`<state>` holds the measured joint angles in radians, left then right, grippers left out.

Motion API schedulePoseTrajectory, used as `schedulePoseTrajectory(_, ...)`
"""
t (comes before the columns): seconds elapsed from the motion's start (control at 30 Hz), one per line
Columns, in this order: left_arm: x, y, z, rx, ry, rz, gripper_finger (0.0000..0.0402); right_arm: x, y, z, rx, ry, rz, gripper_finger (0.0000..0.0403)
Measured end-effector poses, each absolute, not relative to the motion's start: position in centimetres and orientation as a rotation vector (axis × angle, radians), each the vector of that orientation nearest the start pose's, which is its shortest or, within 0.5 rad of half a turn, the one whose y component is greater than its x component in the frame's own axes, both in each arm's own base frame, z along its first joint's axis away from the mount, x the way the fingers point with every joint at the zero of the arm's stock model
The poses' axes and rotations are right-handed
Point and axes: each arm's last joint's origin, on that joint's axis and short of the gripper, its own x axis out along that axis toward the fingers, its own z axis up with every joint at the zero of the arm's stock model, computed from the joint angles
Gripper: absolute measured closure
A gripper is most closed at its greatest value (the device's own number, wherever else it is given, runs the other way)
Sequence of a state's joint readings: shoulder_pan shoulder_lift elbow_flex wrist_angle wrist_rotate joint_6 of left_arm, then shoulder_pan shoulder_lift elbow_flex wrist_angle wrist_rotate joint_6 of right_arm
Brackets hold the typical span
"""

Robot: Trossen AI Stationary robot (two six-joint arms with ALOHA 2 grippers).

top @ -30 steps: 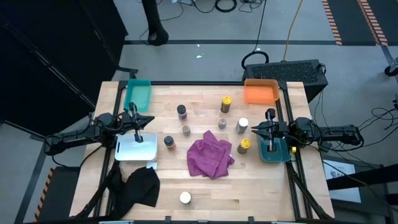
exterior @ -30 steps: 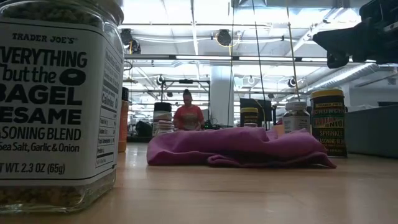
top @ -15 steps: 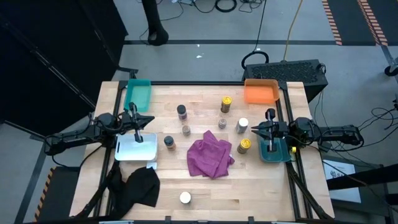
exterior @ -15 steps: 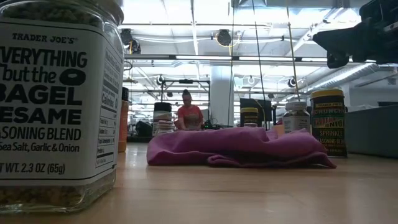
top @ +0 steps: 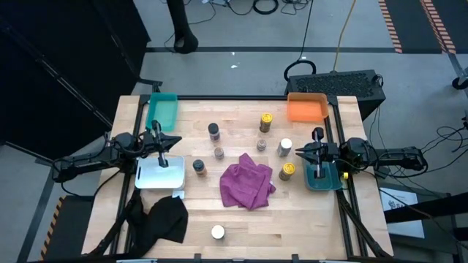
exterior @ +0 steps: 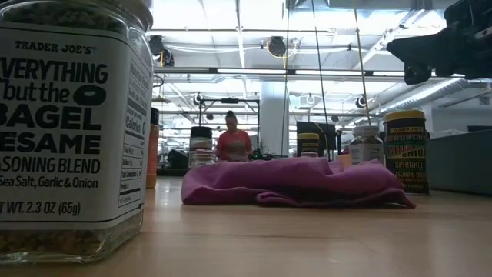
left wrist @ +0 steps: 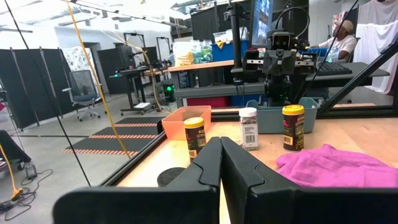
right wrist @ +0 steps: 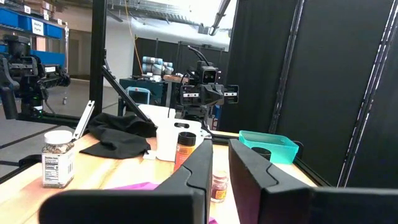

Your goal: Sort spices by type

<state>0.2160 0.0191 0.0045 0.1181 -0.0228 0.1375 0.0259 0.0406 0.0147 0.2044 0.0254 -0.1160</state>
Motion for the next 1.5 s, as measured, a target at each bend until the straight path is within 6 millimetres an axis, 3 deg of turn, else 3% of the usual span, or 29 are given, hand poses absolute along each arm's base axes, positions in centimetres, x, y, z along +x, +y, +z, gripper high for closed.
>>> schedulePoseTrajectory(0.93, 9.6, 2.2, 17.5, 0.145, -0.088, 0.245, 0.0394, 9.8, 0.2, 18.5, -0.111, -0.179, -0.010, 0.0367)
schedulePoseTrajectory(1.0, 9.6, 2.1, 17.5, 0.070, -0.097, 0.223, 0.0394, 9.8, 0.2, 18.5, -0.111, -0.179, -0.010, 0.0367)
schedulePoseTrajectory(1.07, 9.6, 1.9, 17.6, -0.180, -0.125, 0.123, 0.0394, 9.8, 0.2, 18.5, -0.111, -0.181, -0.010, 0.0367)
schedulePoseTrajectory(1.23, 9.4, 0.8, 19.8, -0.173, -0.324, -0.143, 0.0394, 9.7, 0.0, 19.1, 0.011, -0.196, -0.051, 0.0367)
schedulePoseTrajectory(1.3, 9.2, 0.6, 20.7, -0.172, -0.407, -0.150, 0.0394, 9.6, -0.1, 19.9, 0.063, -0.209, -0.073, 0.0367)
schedulePoseTrajectory(1.5, 10.1, 0.2, 22.7, -0.185, -0.401, -0.105, 0.0394, 9.9, -0.1, 23.0, 0.096, -0.210, -0.095, 0.0367)
